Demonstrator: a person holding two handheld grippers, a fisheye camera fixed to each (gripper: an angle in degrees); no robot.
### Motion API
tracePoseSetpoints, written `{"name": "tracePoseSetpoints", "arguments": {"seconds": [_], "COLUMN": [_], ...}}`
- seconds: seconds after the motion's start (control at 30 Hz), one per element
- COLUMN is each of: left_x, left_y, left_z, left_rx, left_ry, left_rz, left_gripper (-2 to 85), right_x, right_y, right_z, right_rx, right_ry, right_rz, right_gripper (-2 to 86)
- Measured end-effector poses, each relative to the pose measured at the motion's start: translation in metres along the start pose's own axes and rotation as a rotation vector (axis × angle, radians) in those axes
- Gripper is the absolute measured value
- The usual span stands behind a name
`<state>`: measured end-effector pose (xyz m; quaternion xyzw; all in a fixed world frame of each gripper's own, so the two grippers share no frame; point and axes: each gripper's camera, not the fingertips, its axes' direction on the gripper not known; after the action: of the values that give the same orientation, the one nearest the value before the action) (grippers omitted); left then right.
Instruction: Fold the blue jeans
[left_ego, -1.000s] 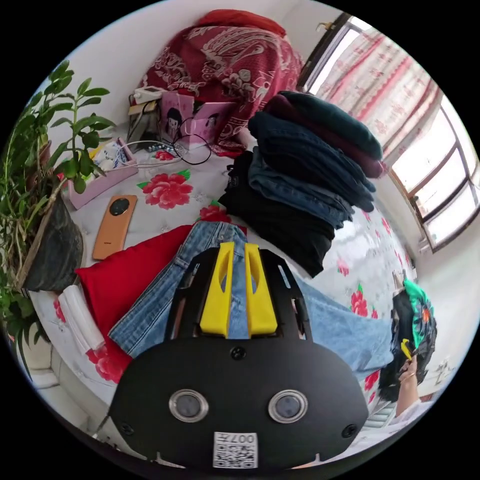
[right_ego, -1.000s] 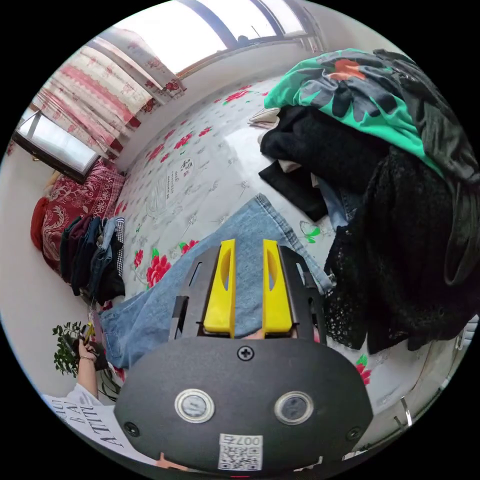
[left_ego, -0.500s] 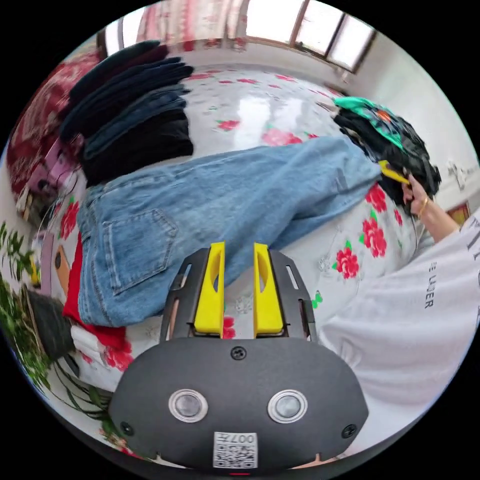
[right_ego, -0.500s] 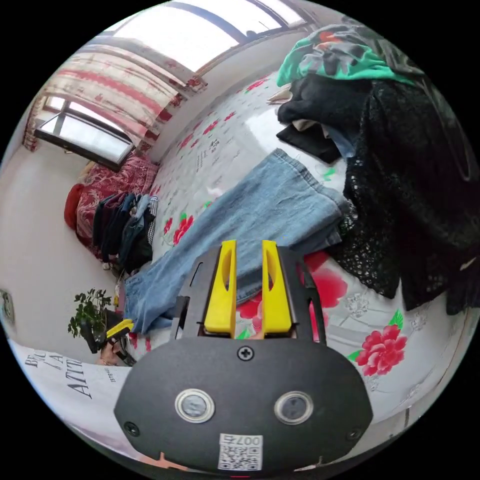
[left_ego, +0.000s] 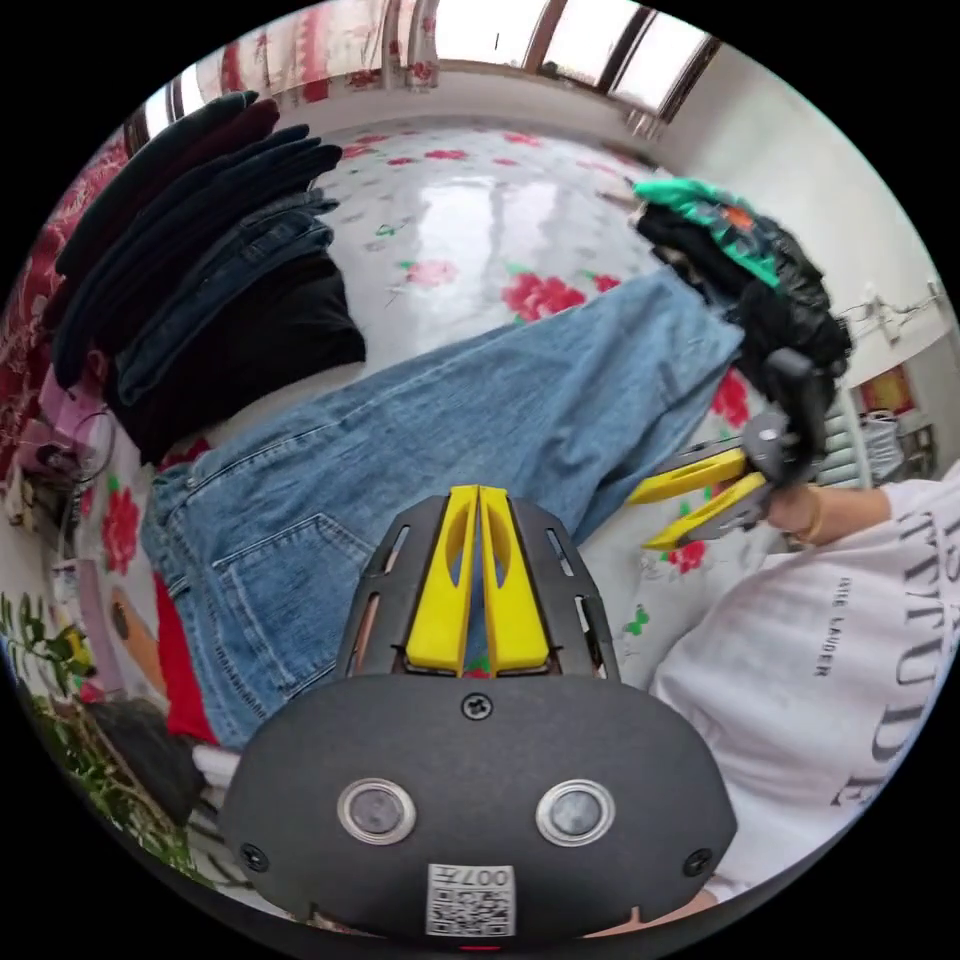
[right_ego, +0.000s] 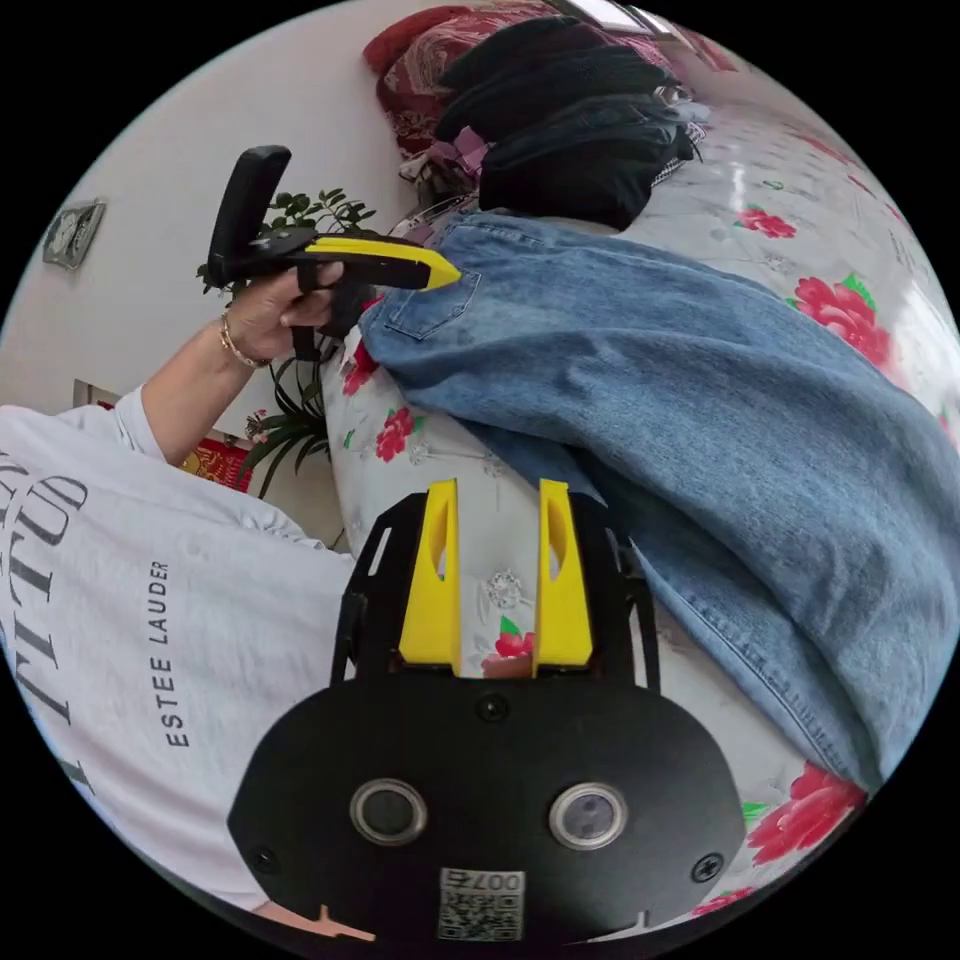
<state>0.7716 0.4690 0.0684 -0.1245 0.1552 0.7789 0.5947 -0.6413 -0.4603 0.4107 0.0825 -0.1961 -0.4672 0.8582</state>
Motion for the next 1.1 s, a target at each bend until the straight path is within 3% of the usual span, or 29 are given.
{"name": "tracePoseSetpoints", "arguments": {"seconds": [0.13, 0.27, 0.37, 0.43, 0.53, 0.6, 0.67, 0.9, 1.1], "left_x": [0.027, 0.067, 0.068, 0.050, -0.009, -0.062, -0.091, -0.105, -0.093], "left_y": [-0.002, -0.002, -0.008, -0.016, -0.029, -0.034, -0.034, -0.039, -0.037], "left_z": [0.016, 0.091, 0.098, 0.086, 0.055, 0.034, 0.027, 0.030, 0.027], "left_rx": [-0.057, -0.269, -0.270, -0.269, -0.208, -0.094, -0.016, -0.022, -0.035], "left_ry": [0.048, -0.183, -0.249, -0.140, 0.197, 0.406, 0.498, 0.523, 0.542], "left_rz": [0.175, 0.298, 0.362, 0.339, 0.188, 0.015, -0.073, -0.059, -0.027], "left_gripper": [5.9, 2.9, 0.1, -0.5, -0.8, -0.9, -1.0, -1.0, -0.9], "right_x": [0.006, 0.019, 0.020, 0.019, 0.012, 0.005, -0.011, -0.051, -0.065], "right_y": [-0.025, -0.030, -0.022, -0.021, -0.025, -0.030, -0.037, -0.078, -0.137], "right_z": [0.027, 0.056, 0.069, 0.074, 0.083, 0.090, 0.098, 0.099, 0.146], "right_rx": [0.012, -0.048, -0.018, -0.016, -0.027, -0.038, -0.049, 0.093, -0.031], "right_ry": [0.042, 0.063, 0.081, 0.056, 0.067, 0.089, 0.131, 0.116, 0.029], "right_rz": [0.047, 0.099, 0.112, 0.125, 0.140, 0.145, 0.122, 0.009, -0.075], "right_gripper": [7.7, 7.5, 7.2, 7.2, 7.4, 7.7, 7.8, 8.0, 6.0]}}
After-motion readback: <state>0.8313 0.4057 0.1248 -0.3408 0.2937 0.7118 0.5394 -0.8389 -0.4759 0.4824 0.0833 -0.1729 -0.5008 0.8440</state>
